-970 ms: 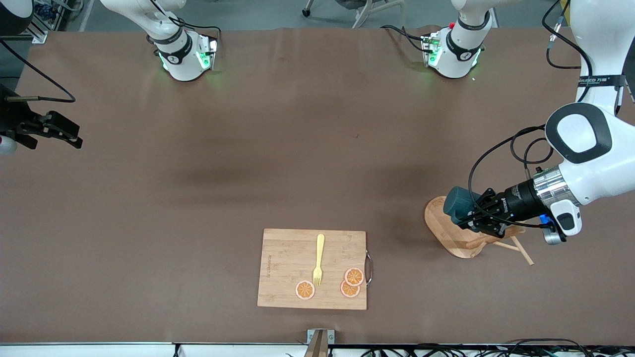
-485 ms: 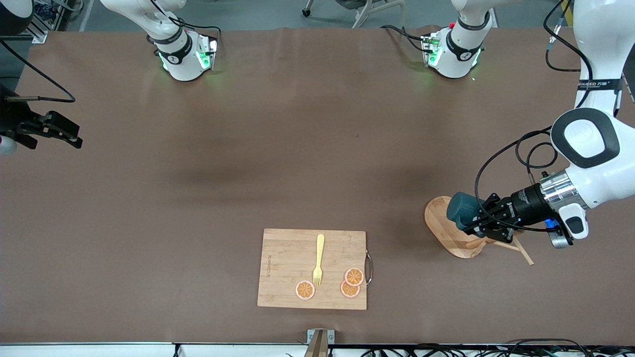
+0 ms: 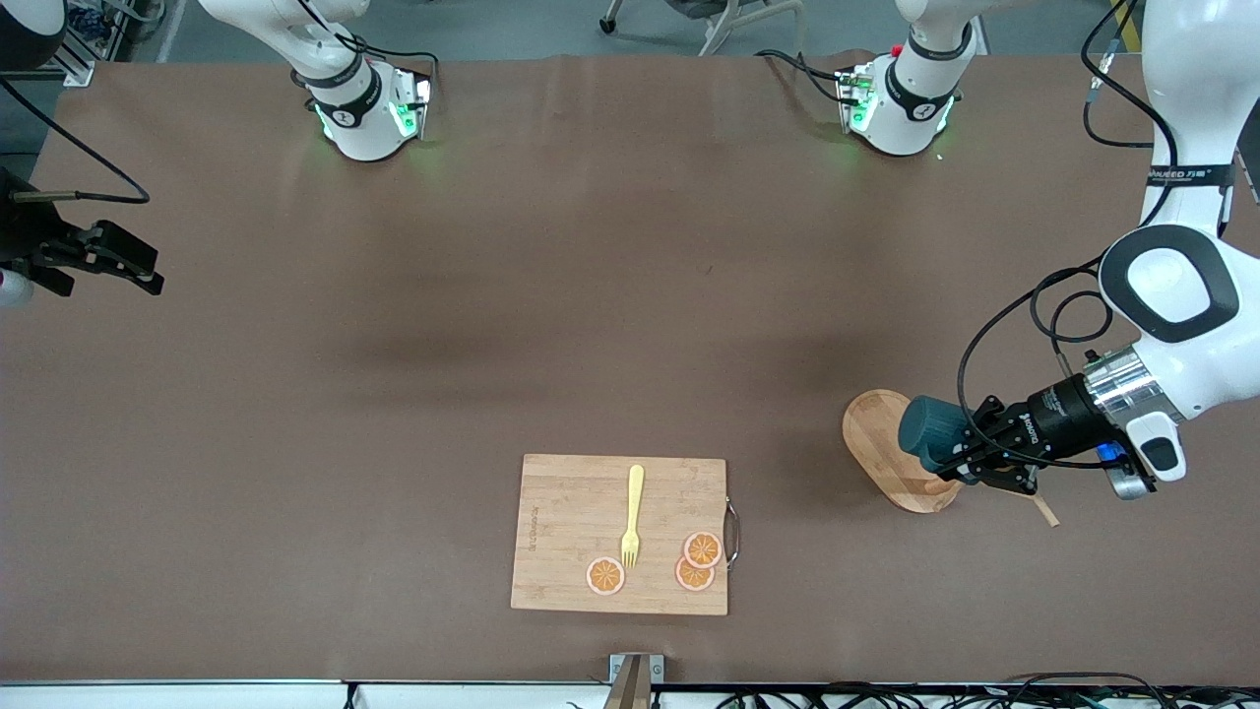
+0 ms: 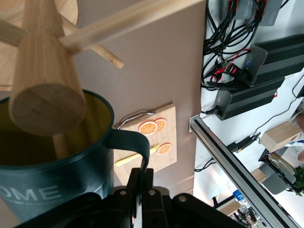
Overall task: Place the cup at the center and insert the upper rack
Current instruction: 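Hook the mug handle onto a mug-tree peg with the left gripper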
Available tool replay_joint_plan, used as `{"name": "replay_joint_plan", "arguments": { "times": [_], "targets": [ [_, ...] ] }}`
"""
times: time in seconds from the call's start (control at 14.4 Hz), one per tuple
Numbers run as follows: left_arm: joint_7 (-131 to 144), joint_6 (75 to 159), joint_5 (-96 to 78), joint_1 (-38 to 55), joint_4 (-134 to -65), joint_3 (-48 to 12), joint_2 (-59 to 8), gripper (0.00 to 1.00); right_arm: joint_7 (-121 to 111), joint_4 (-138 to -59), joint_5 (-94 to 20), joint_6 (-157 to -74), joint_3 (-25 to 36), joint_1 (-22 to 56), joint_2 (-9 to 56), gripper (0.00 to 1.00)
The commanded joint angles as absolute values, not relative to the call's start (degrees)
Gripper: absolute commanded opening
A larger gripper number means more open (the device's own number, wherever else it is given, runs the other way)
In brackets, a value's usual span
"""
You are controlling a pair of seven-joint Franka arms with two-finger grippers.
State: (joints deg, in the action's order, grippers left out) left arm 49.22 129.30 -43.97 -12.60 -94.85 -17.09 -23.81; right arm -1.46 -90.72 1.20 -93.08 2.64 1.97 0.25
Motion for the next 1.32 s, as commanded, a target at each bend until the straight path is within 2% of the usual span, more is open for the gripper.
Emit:
{"name": "replay_joint_plan", "arguments": {
  "times": [0.0,1.11,1.18,1.25],
  "targets": [
    [48.2,129.7,-45.1,-13.0,-94.1,-17.4,-24.3,0.01,-1.3,-92.2,1.9,-93.5,2.3,1.8,-1.4,1.00],
    [48.3,129.7,-44.5,-14.9,-94.0,-17.4,-24.3,0.05,-1.3,-92.2,1.8,-93.6,2.3,2.5,-1.4,1.00],
    [48.2,129.7,-44.5,-14.9,-94.0,-17.4,-24.3,0.07,-1.3,-92.2,1.8,-93.7,2.3,2.5,-1.4,1.00],
    [48.2,129.7,-44.4,-14.9,-94.0,-17.4,-24.3,0.15,-1.2,-92.2,1.8,-93.7,2.3,2.5,-1.4,1.00]
  ]
}}
